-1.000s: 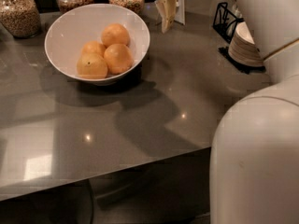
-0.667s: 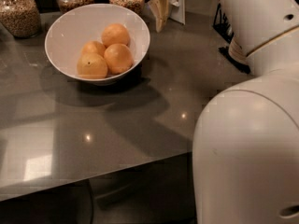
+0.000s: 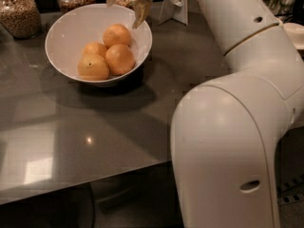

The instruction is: Pick orange from white bowl

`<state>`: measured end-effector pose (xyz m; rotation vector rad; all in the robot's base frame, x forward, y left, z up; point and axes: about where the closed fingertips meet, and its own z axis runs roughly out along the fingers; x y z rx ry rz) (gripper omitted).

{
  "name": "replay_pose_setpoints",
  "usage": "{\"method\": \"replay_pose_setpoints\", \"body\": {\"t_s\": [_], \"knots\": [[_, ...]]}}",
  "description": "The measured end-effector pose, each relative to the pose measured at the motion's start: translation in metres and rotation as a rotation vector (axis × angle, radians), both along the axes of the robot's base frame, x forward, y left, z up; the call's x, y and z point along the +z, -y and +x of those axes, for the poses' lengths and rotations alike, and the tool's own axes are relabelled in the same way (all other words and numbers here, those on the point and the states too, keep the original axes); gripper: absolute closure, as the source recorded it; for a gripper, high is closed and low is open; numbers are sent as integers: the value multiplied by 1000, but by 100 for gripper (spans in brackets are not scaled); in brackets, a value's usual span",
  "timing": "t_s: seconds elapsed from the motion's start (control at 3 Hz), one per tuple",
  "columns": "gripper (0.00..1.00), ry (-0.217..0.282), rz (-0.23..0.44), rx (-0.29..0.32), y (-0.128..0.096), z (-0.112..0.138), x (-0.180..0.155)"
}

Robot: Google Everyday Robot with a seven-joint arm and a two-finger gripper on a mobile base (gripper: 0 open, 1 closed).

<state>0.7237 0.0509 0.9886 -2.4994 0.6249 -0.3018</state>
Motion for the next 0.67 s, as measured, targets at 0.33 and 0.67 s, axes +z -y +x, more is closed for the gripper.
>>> {"method": "replay_pose_setpoints", "body": {"t_s": [0.33,0.67], "knots": [[40,-19,-2,19,-11,4,-9],[39,-38,-7,39,-20,6,-19]]}}
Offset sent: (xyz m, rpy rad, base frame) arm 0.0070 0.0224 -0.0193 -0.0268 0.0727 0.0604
